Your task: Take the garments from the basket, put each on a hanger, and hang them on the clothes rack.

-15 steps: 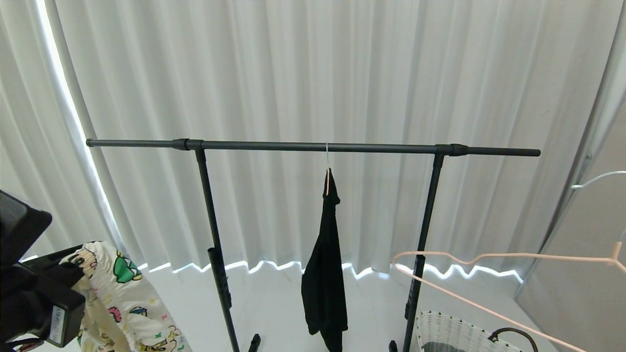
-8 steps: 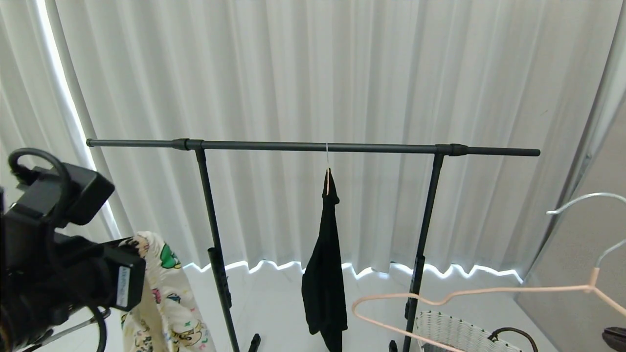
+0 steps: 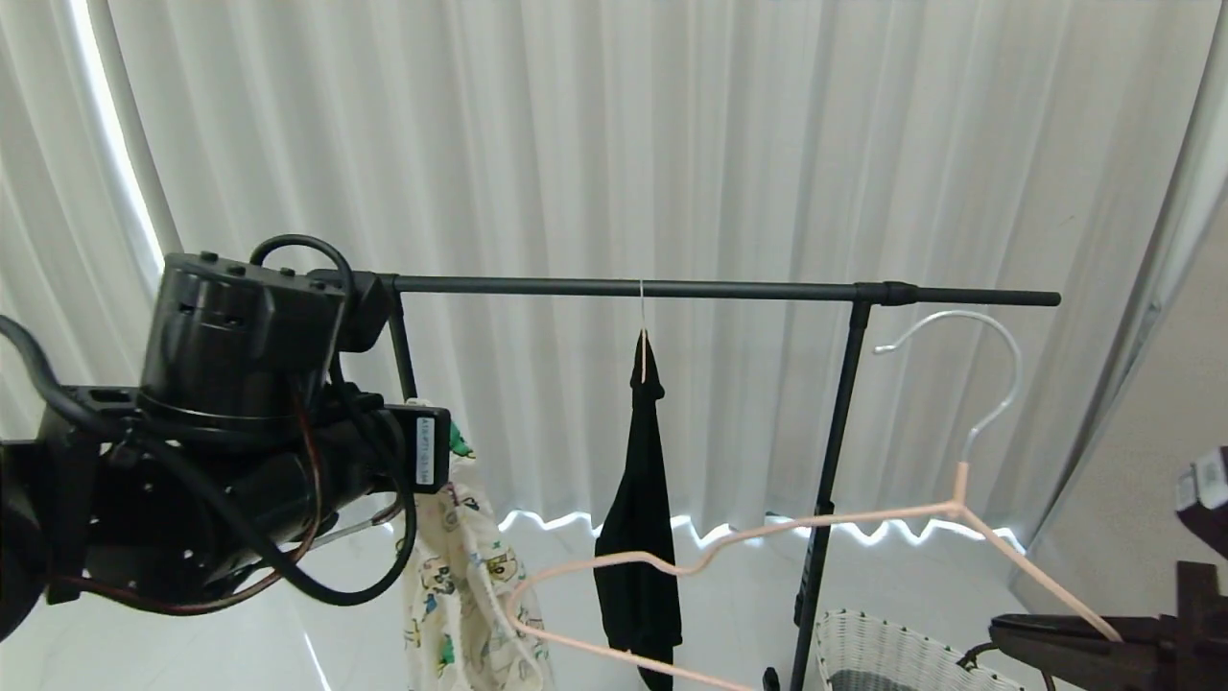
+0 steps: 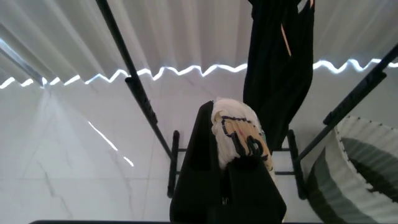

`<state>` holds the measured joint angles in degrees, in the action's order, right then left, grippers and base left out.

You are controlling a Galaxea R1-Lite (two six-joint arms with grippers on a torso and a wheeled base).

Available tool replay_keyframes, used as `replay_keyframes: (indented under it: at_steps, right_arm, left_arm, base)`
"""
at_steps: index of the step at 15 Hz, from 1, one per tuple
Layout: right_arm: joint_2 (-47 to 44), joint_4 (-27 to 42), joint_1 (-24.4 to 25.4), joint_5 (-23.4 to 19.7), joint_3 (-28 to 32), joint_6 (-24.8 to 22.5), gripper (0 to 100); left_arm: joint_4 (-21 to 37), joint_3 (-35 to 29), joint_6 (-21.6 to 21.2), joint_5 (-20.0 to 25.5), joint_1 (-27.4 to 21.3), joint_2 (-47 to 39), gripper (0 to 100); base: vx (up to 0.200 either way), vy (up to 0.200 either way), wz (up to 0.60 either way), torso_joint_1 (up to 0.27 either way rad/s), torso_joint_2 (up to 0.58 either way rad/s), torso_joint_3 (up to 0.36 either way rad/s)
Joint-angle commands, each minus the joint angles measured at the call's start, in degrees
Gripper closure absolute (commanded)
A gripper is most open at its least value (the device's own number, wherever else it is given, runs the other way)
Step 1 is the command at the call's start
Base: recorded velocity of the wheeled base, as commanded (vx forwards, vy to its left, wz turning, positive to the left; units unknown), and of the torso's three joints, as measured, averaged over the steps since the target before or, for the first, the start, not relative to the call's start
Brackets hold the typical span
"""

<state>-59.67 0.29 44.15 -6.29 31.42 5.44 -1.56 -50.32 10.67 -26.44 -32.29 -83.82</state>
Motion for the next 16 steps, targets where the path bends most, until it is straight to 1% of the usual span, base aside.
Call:
replay_keyframes:
  at_steps: [1, 2, 3, 4, 5, 11, 13, 16]
  right_arm:
    - [-11.78, -6.71, 1.9, 4.27, 0.49, 3.88, 100]
    - [-13.89, -9.43, 2.43, 5.41, 1.1, 5.46, 100]
    - [-15.65, -11.37, 2.69, 6.47, 1.72, 6.69, 100]
    - [-17.06, -12.25, 2.87, 7.61, 2.51, 7.04, 100]
    - [-18.11, -12.51, 2.87, 8.22, 3.21, 7.04, 100]
    - [-21.1, -13.48, 3.48, 8.58, 7.26, 7.04, 100]
    - [-23.03, -14.18, 4.1, 10.33, 8.14, 7.22, 100]
    - [-25.93, -16.55, 4.45, 10.95, 9.28, 7.92, 100]
  left_arm:
    - [-0.02, -3.91, 2.34, -1.86, -0.4, -5.21, 100]
    - [-0.02, -6.19, 4.45, -3.44, -0.4, -6.97, 100]
    - [-0.02, -8.21, 5.51, -5.29, -0.49, -8.64, 100]
    - [-0.02, -9.27, 5.59, -7.22, -0.49, -9.78, 100]
    - [-0.02, -9.62, 5.59, -7.66, -0.49, -10.22, 100]
    - [-0.02, -9.71, 5.68, -7.75, -0.93, -10.4, 100]
    - [-0.02, -9.71, 5.59, -7.75, -0.93, -10.4, 100]
    - [-0.02, -9.88, 5.59, -7.75, -0.93, -10.48, 100]
  base:
    - [0.0, 0.0, 0.0, 0.0, 0.0, 0.0]
    - [0.0, 0.0, 0.0, 0.0, 0.0, 0.0]
    - [0.0, 0.0, 0.0, 0.0, 0.0, 0.0]
    - [0.0, 0.0, 0.0, 0.0, 0.0, 0.0]
    - [0.0, 0.0, 0.0, 0.0, 0.0, 0.0]
    - [0.0, 0.0, 0.0, 0.0, 0.0, 0.0]
    - [0.0, 0.0, 0.0, 0.0, 0.0, 0.0]
    - [0.0, 0.0, 0.0, 0.0, 0.0, 0.0]
